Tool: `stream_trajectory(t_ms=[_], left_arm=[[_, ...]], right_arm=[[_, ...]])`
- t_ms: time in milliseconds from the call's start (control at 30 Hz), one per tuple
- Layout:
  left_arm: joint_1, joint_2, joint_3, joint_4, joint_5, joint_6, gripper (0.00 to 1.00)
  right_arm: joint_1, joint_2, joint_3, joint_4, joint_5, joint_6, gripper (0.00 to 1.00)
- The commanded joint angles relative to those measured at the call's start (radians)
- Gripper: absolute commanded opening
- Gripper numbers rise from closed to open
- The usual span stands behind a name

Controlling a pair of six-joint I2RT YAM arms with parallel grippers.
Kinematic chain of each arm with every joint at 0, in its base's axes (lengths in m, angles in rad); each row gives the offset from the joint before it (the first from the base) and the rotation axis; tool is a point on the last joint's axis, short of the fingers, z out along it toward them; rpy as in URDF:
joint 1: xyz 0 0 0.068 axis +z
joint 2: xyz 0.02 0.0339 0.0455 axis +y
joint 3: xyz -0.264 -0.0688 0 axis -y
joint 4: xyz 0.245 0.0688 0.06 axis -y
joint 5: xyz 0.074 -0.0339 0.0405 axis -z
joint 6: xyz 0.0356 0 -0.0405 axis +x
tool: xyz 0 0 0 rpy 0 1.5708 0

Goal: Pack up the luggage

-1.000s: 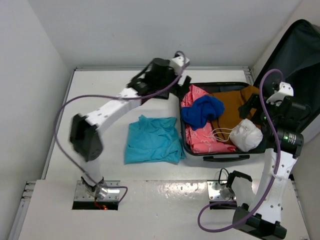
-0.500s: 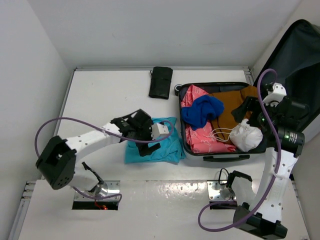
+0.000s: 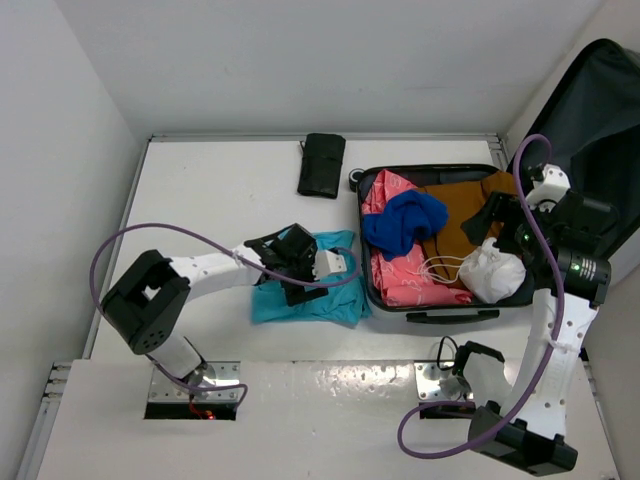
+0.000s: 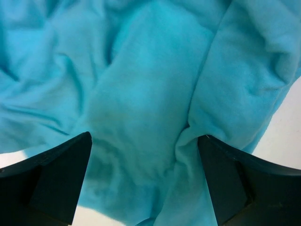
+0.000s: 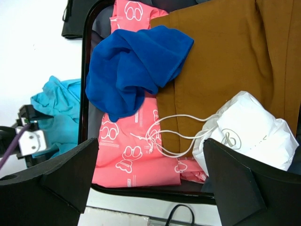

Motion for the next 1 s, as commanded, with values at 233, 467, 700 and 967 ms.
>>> stream_trajectory(t_ms=[233,467,700,967], left_arm=[[0.057,0.022,0.084,0.07,0.035,0.108,1.0],[0.123,0.258,0.225,0.012,0.13,0.118,1.0],[0.133,0.372,0.302,-0.036,0.148,0.1,1.0],[0.099,0.343,0.25,-0.056,0.115,0.091,0.51]], right_arm=[[-0.006,0.017,0.019,0.011,-0.013,-0.016,0.92],[-0.007,0.039,0.01,0.008,-0.015,-0.026,0.92],[-0.006,0.063,0.029,-0.017,-0.025,-0.062,0.92],[-0.007,0.071,0.039,-0.019,-0.047,-0.06,0.85]])
